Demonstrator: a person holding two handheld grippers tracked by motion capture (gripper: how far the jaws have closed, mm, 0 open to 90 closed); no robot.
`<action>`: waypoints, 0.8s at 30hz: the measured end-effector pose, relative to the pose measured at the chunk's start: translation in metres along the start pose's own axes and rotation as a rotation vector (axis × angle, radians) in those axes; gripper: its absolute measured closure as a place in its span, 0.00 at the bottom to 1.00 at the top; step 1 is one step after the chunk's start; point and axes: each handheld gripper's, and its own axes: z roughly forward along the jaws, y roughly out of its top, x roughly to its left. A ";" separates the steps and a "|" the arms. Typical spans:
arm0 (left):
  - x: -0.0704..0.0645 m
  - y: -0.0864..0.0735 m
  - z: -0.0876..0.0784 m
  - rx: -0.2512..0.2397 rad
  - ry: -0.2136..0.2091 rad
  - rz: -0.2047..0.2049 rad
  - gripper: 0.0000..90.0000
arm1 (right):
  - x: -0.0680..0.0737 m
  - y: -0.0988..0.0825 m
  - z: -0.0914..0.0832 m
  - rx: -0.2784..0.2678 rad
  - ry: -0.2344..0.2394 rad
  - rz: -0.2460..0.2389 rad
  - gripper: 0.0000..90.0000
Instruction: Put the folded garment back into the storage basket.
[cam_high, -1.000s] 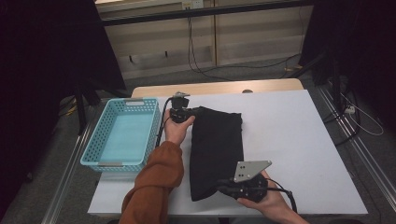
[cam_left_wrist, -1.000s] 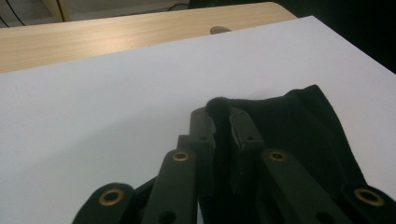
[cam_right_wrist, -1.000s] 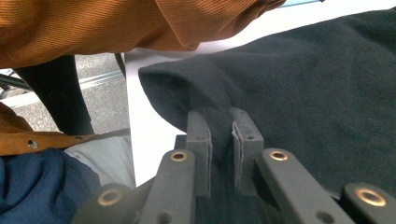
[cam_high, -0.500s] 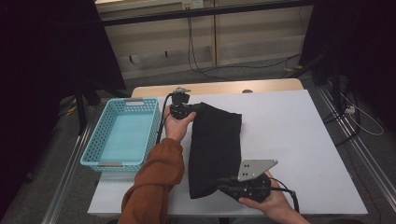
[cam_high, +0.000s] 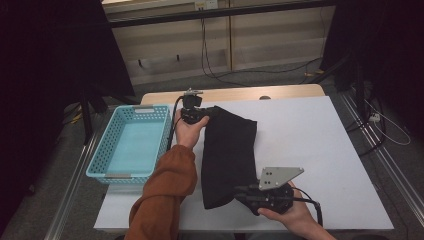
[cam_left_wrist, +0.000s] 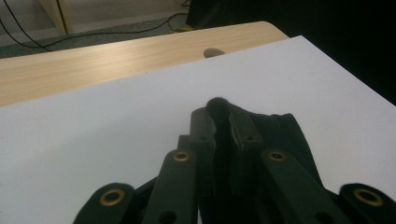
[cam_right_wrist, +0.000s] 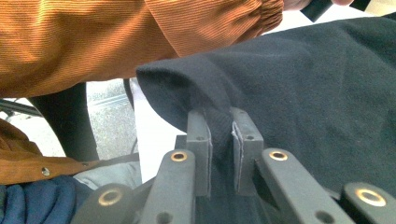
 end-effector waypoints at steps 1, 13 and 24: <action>0.000 0.001 0.000 0.003 0.003 0.008 0.91 | 0.000 0.001 0.000 -0.002 -0.001 -0.003 0.90; -0.009 0.014 -0.005 -0.020 -0.003 0.023 0.91 | 0.000 0.007 -0.006 -0.032 -0.011 -0.008 0.90; -0.010 0.022 -0.014 -0.042 0.003 0.037 0.91 | 0.000 0.015 -0.009 -0.056 -0.016 -0.018 0.90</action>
